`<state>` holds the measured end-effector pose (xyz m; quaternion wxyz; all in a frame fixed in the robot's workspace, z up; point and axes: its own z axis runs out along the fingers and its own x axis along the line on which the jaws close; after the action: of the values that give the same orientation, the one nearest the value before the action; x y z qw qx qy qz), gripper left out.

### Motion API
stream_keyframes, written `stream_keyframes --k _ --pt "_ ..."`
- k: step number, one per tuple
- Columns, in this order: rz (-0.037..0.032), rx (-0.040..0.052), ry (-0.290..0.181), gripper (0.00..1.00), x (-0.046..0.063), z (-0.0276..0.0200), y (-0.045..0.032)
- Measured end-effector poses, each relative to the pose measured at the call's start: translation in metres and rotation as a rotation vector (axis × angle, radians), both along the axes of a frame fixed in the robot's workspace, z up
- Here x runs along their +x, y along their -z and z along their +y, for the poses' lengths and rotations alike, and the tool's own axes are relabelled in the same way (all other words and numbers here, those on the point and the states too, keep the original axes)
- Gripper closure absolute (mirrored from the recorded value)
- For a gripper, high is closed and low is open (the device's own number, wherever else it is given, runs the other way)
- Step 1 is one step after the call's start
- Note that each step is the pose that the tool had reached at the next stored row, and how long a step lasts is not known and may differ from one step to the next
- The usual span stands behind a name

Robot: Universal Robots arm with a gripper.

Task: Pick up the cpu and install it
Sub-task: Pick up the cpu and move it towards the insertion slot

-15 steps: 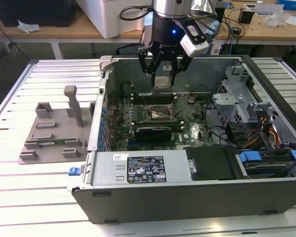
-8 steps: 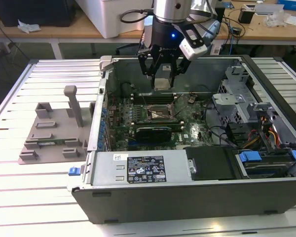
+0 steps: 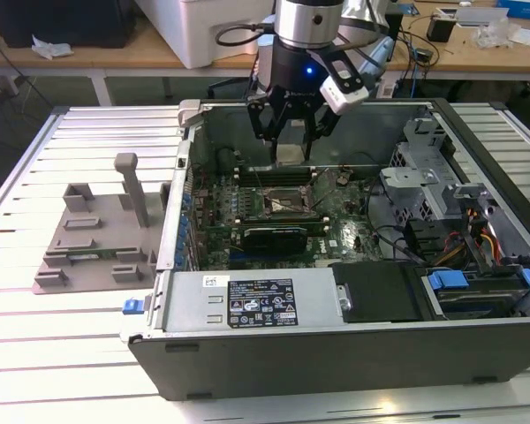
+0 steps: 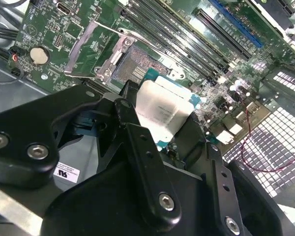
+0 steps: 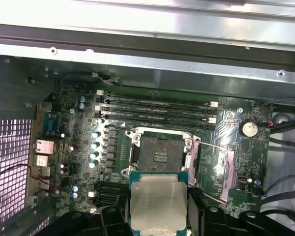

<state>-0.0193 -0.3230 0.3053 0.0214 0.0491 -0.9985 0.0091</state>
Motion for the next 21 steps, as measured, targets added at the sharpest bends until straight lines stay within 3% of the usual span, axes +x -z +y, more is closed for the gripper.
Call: stream_keyframes --k 12,21 --pt "-0.0001 0.0000 0.000 0.45 0.001 0.0000 0.0125" --pt "0.0000 0.0000 0.000 0.45 0.001 0.0000 0.0133"
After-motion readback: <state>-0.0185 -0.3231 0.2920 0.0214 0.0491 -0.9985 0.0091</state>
